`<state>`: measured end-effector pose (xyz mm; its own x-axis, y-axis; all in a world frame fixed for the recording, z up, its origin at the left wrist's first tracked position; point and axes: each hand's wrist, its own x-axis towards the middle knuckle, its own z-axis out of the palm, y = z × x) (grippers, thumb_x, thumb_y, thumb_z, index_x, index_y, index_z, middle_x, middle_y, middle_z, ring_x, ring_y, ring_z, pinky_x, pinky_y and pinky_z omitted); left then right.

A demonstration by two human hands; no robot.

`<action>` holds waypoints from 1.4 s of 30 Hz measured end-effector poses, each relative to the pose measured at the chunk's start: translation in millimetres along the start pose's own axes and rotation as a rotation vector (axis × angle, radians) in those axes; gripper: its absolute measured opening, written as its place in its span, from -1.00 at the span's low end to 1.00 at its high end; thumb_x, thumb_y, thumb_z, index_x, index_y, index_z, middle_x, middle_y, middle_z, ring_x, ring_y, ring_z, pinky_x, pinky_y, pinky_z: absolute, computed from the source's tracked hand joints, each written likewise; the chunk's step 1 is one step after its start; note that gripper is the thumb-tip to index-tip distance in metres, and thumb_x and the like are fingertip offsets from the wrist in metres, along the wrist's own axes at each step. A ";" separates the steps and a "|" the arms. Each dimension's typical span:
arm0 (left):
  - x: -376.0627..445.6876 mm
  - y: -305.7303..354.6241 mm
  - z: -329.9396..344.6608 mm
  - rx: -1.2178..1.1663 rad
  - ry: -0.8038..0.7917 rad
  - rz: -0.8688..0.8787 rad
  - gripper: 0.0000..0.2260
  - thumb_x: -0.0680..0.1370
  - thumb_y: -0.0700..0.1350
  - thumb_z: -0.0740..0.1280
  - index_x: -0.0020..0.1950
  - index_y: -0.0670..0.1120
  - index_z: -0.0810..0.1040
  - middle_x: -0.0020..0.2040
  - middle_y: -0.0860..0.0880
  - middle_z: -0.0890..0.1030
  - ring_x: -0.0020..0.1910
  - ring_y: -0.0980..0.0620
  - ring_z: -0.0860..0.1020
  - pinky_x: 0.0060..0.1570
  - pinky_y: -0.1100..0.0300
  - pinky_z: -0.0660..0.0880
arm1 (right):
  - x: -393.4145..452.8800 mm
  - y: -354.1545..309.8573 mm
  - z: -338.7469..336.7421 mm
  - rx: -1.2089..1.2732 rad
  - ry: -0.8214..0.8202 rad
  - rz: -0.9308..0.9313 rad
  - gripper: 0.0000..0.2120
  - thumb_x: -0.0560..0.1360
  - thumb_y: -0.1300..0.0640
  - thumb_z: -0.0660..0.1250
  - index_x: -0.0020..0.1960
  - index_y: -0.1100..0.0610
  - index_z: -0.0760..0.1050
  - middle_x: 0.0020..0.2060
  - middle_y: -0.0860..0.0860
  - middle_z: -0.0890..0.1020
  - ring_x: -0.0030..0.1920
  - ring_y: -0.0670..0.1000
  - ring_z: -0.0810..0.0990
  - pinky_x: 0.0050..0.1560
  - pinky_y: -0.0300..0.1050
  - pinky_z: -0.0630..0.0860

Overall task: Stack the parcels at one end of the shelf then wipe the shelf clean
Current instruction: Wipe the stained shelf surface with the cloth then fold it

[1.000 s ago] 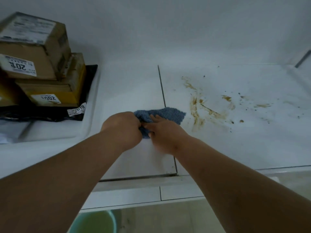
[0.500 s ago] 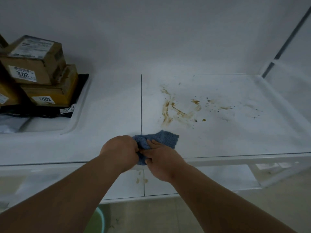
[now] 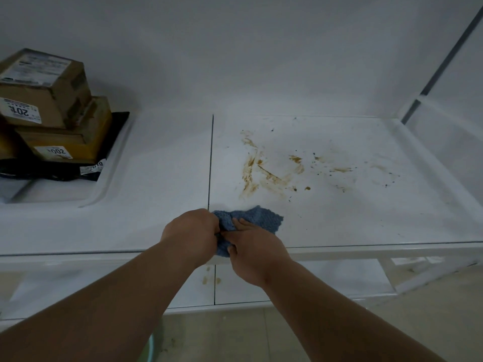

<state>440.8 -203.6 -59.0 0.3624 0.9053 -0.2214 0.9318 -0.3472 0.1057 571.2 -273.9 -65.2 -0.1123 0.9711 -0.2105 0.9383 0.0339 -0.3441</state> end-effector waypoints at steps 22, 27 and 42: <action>63.3 -20.0 -26.8 -0.384 0.048 0.052 -0.83 0.55 -0.19 0.21 -0.04 0.02 0.58 -0.03 0.02 0.59 -0.05 0.02 0.54 -0.06 0.19 0.49 | 49.2 26.2 -28.6 0.440 0.269 0.256 -0.60 0.47 0.20 0.21 0.30 0.01 0.38 0.16 -0.03 0.58 0.13 0.03 0.54 0.09 -0.06 0.51; 55.0 -20.5 -33.4 -0.507 0.032 0.046 -0.83 0.56 -0.22 0.17 -0.09 -0.03 0.52 -0.06 -0.02 0.56 -0.12 0.01 0.52 -0.23 0.20 0.41 | 44.3 28.9 -22.4 0.156 0.198 0.242 -0.63 0.45 0.13 0.21 0.24 0.11 0.48 0.20 0.05 0.48 0.25 0.11 0.38 0.20 -0.04 0.41; 32.0 -13.5 -98.2 -1.426 0.074 -0.259 -0.88 0.56 -0.26 0.23 -0.12 -0.09 0.48 -0.18 -0.12 0.55 -0.27 -0.03 0.51 -0.27 0.11 0.57 | 33.9 4.5 -95.6 1.217 0.667 0.425 -0.88 0.57 0.07 0.20 -0.06 0.06 0.49 -0.11 0.04 0.58 -0.07 0.06 0.55 -0.04 0.11 0.54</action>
<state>437.9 -146.0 27.7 0.1472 0.9293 -0.3388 0.1432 0.3189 0.9369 602.9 -218.3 13.6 0.5871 0.7950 -0.1529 -0.0301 -0.1672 -0.9855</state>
